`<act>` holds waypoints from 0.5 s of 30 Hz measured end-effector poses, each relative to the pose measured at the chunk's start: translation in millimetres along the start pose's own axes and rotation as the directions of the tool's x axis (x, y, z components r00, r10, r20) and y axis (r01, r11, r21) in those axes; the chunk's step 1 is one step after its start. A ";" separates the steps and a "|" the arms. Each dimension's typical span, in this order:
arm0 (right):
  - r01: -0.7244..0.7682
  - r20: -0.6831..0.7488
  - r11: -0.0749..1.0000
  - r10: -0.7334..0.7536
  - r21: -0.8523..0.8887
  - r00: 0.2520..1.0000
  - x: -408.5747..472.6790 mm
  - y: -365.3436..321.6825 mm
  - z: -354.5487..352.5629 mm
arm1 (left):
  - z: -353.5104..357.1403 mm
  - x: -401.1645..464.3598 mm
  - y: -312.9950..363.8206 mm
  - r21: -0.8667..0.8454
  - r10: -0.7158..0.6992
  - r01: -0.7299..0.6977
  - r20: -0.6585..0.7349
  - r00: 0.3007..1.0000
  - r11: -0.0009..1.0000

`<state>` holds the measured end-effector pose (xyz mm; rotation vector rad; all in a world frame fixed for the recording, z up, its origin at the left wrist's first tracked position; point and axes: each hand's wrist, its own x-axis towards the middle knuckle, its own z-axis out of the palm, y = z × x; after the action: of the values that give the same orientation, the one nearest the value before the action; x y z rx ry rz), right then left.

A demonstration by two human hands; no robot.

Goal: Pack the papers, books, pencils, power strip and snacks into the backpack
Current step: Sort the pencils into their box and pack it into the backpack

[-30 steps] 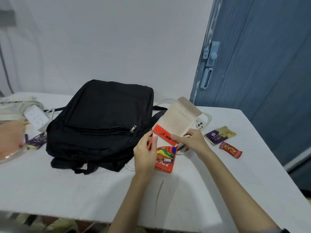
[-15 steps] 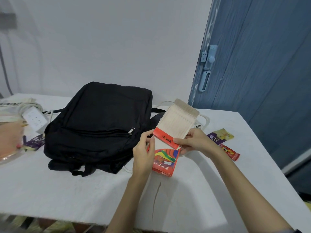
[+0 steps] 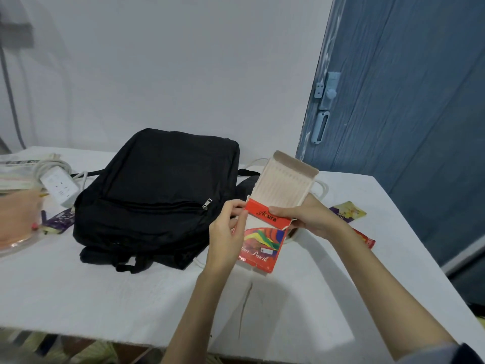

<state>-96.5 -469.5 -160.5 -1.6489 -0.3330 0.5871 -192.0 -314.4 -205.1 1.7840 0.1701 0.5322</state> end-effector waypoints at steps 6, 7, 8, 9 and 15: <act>-0.010 0.006 1.000 0.010 -0.003 1.000 0.0 -5.7 -1.6 | -3.9 -2.0 0.3 0.032 -0.007 0.009 -0.069 0.998 0.999; -0.018 0.010 1.000 0.018 0.004 1.000 -0.5 -5.4 -1.3 | -3.8 -3.0 1.0 0.051 0.019 -0.015 -0.090 0.996 0.999; -0.023 0.011 1.000 0.023 0.009 1.000 -0.7 -4.7 -1.0 | -3.6 -3.9 1.8 0.056 0.039 -0.034 -0.103 0.994 0.998; -0.024 0.011 1.000 0.024 0.009 1.000 -1.6 -4.4 -0.6 | -3.4 -4.6 3.1 0.052 0.055 -0.050 -0.110 0.992 0.997; -0.044 0.002 0.999 0.044 0.026 0.999 -3.9 1.6 11.1 | -5.5 -2.4 8.6 -0.064 0.020 -0.027 -0.106 0.994 0.998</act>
<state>-106.1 -462.7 -162.2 -1.6346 -0.2898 0.6234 -197.9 -312.9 -196.6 1.6972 0.2025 0.6429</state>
